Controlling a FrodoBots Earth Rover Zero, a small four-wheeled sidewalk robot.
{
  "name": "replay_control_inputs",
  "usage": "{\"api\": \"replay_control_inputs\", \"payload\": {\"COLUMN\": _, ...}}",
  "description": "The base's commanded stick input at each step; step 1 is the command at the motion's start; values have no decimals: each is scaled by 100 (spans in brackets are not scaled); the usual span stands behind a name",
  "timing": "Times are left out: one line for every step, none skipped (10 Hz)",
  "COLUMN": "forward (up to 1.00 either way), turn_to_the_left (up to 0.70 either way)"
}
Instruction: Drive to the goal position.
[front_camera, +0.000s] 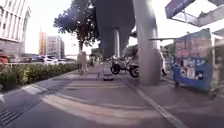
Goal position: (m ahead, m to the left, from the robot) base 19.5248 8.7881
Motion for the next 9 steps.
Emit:
{"api": "replay_control_inputs", "payload": {"forward": 45, "turn_to_the_left": 2}}
{"api": "replay_control_inputs", "payload": {"forward": 45, "turn_to_the_left": 2}}
{"api": "replay_control_inputs", "payload": {"forward": 45, "turn_to_the_left": 2}}
{"api": "replay_control_inputs", "payload": {"forward": 45, "turn_to_the_left": 22}}
{"api": "replay_control_inputs", "payload": {"forward": 45, "turn_to_the_left": 24}}
{"api": "replay_control_inputs", "payload": {"forward": 45, "turn_to_the_left": 7}}
{"api": "replay_control_inputs", "payload": {"forward": 45, "turn_to_the_left": 0}}
{"api": "replay_control_inputs", "payload": {"forward": 45, "turn_to_the_left": 0}}
{"api": "replay_control_inputs", "payload": {"forward": 45, "turn_to_the_left": 0}}
